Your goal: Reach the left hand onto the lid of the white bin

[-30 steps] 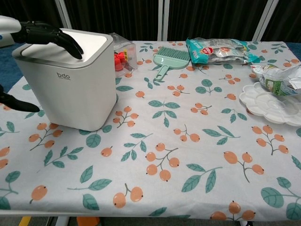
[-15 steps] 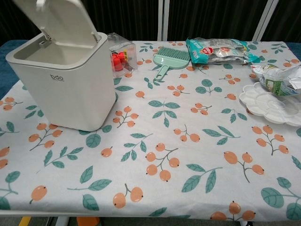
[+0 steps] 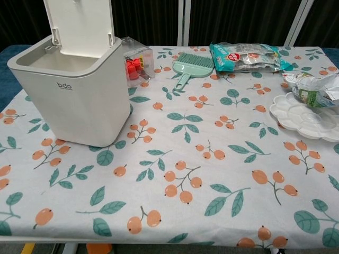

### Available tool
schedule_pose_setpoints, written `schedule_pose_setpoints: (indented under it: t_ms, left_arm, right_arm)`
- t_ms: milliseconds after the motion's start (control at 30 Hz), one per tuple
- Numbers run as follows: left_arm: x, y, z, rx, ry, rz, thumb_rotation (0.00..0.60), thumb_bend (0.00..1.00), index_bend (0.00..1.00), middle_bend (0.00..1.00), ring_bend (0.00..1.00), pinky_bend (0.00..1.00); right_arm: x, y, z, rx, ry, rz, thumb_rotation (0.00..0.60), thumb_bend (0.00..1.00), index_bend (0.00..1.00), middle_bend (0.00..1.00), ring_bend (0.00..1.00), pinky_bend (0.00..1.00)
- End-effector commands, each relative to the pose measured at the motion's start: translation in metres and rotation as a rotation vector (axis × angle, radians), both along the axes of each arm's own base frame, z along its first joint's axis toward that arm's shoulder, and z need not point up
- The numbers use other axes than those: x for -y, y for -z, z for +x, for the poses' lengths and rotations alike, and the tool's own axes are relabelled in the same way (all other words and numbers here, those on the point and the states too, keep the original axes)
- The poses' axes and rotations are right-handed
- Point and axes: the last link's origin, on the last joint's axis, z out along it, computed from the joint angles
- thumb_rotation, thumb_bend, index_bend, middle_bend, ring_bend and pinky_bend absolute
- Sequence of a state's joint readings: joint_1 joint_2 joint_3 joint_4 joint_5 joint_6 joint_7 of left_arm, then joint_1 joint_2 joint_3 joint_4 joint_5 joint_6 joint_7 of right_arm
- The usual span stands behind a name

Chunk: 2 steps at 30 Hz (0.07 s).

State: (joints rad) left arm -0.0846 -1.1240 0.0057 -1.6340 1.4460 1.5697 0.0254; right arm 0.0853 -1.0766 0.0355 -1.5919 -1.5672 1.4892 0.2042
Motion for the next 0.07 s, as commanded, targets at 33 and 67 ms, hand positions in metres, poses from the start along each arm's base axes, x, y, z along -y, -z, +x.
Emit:
schedule_pose_setpoints:
  t_ms: [33,67]
  left_arm:
    - [0.0107,0.0062,-0.0018,-0.006,-0.021,-0.001,0.6,0.0,0.22,0.21,0.15,0.0]
    - [0.0119,0.0076,-0.0014,-0.009,-0.021,-0.005,0.6,0.0,0.22,0.21,0.15,0.0]
  right_arm:
    - [-0.0019,0.0015,-0.0012,-0.001,-0.002,-0.009,0.6,0.27,0.0,0.03,0.0,0.0]
    - [-0.0022,0.0019,-0.0016,-0.002,-0.001,-0.009,0.6,0.27,0.0,0.03,0.0,0.0]
